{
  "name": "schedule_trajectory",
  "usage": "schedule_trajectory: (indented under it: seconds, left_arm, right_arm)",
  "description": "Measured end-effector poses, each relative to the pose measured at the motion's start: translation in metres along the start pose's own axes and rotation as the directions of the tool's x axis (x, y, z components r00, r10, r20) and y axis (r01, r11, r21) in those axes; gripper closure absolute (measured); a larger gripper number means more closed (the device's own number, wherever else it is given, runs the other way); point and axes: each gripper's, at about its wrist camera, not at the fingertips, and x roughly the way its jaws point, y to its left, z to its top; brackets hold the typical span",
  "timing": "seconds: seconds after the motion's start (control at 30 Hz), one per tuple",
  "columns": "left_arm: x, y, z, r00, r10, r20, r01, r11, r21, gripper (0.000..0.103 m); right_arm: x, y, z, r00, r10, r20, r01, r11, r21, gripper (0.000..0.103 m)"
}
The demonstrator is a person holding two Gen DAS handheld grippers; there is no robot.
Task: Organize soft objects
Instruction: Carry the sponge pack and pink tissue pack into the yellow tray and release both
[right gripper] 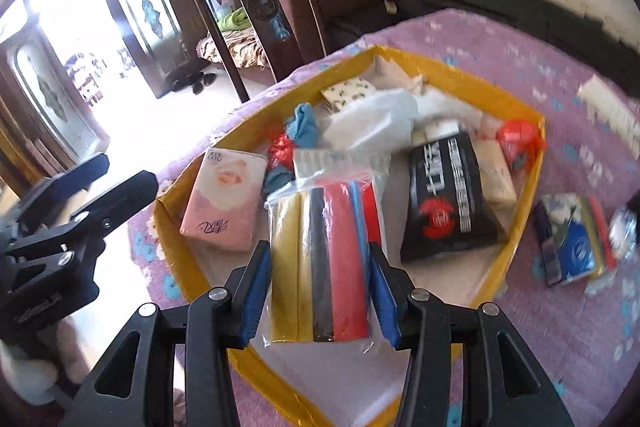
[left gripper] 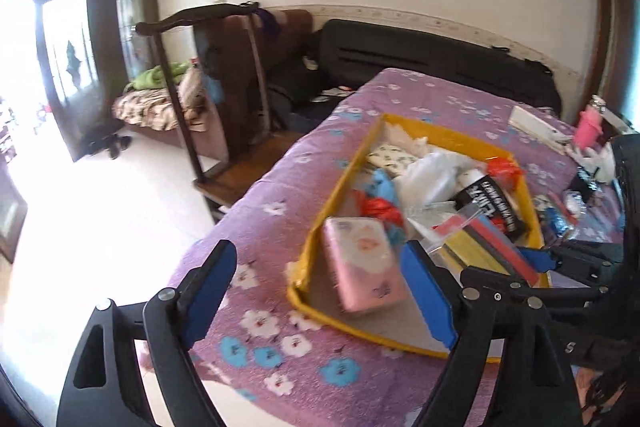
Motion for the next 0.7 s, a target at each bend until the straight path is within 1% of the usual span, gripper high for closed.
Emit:
schedule_trajectory:
  seconds: [0.13,0.3,0.4,0.5,0.53,0.63,0.7]
  left_arm:
    - [-0.002,-0.002,-0.005,0.999,0.047,0.002,-0.047,0.999,0.008,0.019]
    - [-0.013,-0.009,-0.010,0.994,0.101,0.032,-0.102,0.994,0.027,0.019]
    - [-0.019,-0.011,-0.011,0.990,0.134,0.050,-0.136,0.990,0.026,0.018]
    - [-0.024,-0.012,-0.011,0.988,0.145,0.051,-0.147,0.989,0.026,0.015]
    - [-0.025,-0.013,-0.011,0.987,0.151,0.052,-0.153,0.988,0.028,0.015]
    - [-0.033,-0.015,-0.012,0.984,0.168,0.065,-0.170,0.985,0.030,0.014]
    - [-0.037,-0.016,-0.011,0.981,0.176,0.076,-0.179,0.983,0.033,0.013]
  right_arm:
    - [0.000,0.012,-0.001,1.000,-0.016,0.012,0.016,0.999,-0.035,0.052]
    - [-0.002,0.018,-0.001,1.000,-0.019,0.018,0.020,0.999,-0.045,0.052]
    - [0.000,0.016,0.001,0.999,-0.001,0.033,0.002,0.999,-0.032,0.052]
    - [0.004,0.013,0.005,0.999,0.018,0.038,-0.017,1.000,-0.014,0.052]
    - [0.004,0.012,0.006,0.999,0.033,0.040,-0.032,0.999,-0.007,0.051]
    - [-0.002,0.007,0.004,0.996,0.070,0.050,-0.071,0.997,0.029,0.039]
    - [-0.010,0.002,0.001,0.996,0.065,0.066,-0.068,0.997,0.047,0.036]
